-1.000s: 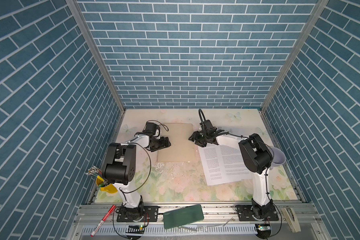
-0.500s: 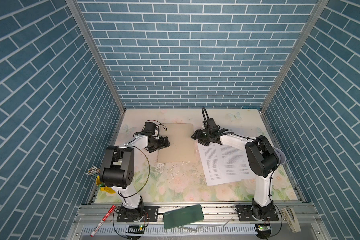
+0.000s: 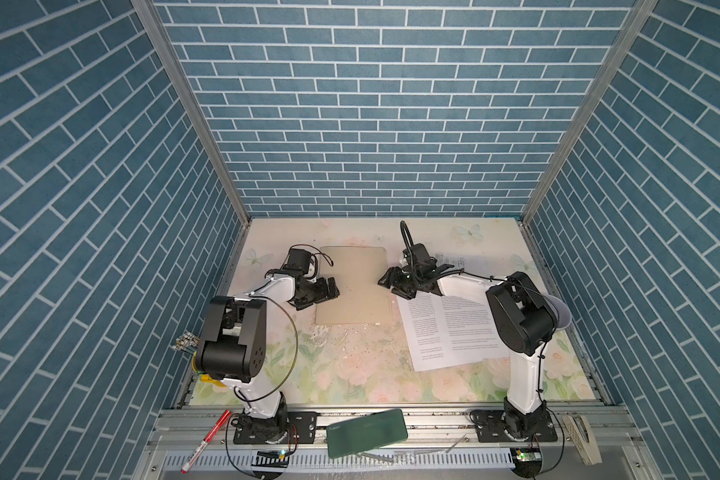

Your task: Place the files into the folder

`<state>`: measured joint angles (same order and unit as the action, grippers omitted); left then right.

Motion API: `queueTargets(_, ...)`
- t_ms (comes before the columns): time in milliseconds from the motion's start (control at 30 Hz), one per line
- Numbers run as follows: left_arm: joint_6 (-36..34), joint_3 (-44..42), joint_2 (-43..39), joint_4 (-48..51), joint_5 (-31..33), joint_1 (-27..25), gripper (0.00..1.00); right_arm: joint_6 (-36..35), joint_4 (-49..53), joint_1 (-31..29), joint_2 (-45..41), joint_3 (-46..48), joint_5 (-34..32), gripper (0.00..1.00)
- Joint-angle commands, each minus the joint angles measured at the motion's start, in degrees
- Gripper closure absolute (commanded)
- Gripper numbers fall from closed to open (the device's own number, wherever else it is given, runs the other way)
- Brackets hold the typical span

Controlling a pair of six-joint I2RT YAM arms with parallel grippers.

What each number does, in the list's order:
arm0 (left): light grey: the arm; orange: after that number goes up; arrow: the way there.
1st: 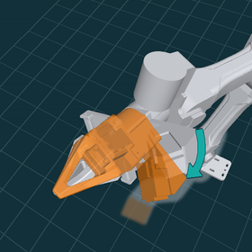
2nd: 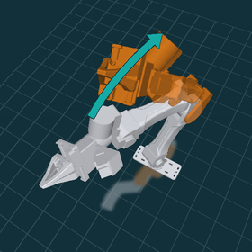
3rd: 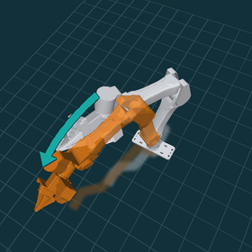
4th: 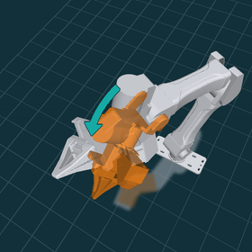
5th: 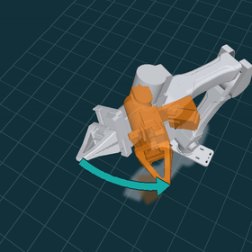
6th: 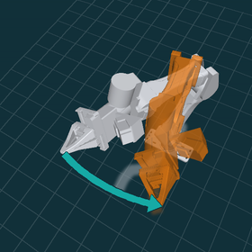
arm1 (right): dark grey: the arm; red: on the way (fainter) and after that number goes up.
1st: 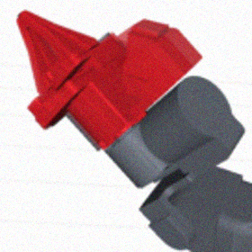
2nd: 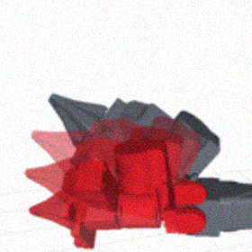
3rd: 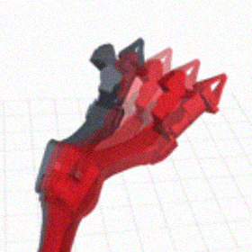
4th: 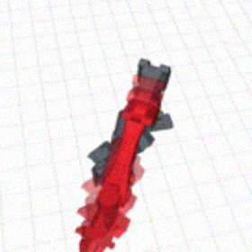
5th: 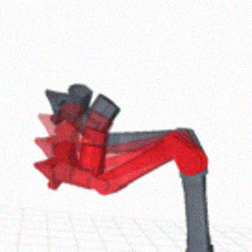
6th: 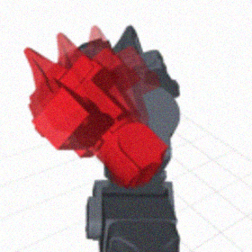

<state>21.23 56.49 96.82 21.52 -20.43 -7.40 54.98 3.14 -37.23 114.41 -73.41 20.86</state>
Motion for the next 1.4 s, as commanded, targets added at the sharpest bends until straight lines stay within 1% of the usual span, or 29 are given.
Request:
queueTargets(0,0.11,-0.68,-1.24,-0.59,-0.87,0.19,0.0,-1.46,-0.84,-0.67,-0.81,1.51,1.02,0.38)
queueTargets(367,0.36,-1.78,-1.38,-1.96,-2.77,0.15,0.0,-1.46,-0.85,-1.42,0.29,2.19,0.68,0.38)
queueTargets(867,0.99,-2.52,-1.78,-2.89,-3.48,0.1,0.0,-1.98,0.42,-1.69,1.56,3.05,-0.63,0.39)
queueTargets(1367,2.21,-4.02,-1.65,-4.39,-4.6,0.13,0.0,-2.84,1.28,-1.98,3.19,2.72,-0.34,0.39)
